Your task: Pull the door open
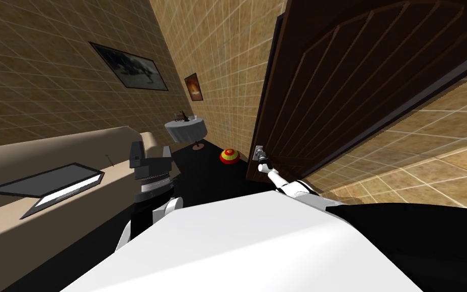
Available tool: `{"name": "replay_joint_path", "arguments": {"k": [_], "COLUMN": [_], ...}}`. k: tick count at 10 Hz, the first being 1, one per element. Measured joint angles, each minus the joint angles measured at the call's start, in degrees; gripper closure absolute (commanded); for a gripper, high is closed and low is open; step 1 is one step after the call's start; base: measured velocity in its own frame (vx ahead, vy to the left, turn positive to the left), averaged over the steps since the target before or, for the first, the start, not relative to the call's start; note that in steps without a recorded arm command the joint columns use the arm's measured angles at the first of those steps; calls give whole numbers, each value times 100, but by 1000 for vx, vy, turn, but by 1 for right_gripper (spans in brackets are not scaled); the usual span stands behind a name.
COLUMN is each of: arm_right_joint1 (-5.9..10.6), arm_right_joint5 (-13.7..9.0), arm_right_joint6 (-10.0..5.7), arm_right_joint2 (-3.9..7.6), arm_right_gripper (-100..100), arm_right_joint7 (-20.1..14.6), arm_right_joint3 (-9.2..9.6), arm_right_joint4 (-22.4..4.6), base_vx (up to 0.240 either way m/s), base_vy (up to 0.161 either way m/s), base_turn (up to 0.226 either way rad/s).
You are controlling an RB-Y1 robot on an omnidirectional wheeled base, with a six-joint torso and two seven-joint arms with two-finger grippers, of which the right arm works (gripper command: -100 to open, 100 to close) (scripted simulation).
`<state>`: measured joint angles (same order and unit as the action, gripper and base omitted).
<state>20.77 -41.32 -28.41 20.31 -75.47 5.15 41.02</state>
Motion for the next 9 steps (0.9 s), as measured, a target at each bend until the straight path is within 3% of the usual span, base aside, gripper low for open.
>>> {"name": "replay_joint_path", "arguments": {"k": [6,9], "arm_right_joint1": [37,56], "arm_right_joint5": [303,423], "arm_right_joint6": [17,33], "arm_right_joint2": [-63,-77], "arm_right_gripper": [100,100], "arm_right_joint7": [-209,-286], "arm_right_joint3": [-36,-57], "arm_right_joint4": [-46,-45], "base_vx": [-201,-160], "base_vy": [-80,-45], "base_turn": [151,80]}}
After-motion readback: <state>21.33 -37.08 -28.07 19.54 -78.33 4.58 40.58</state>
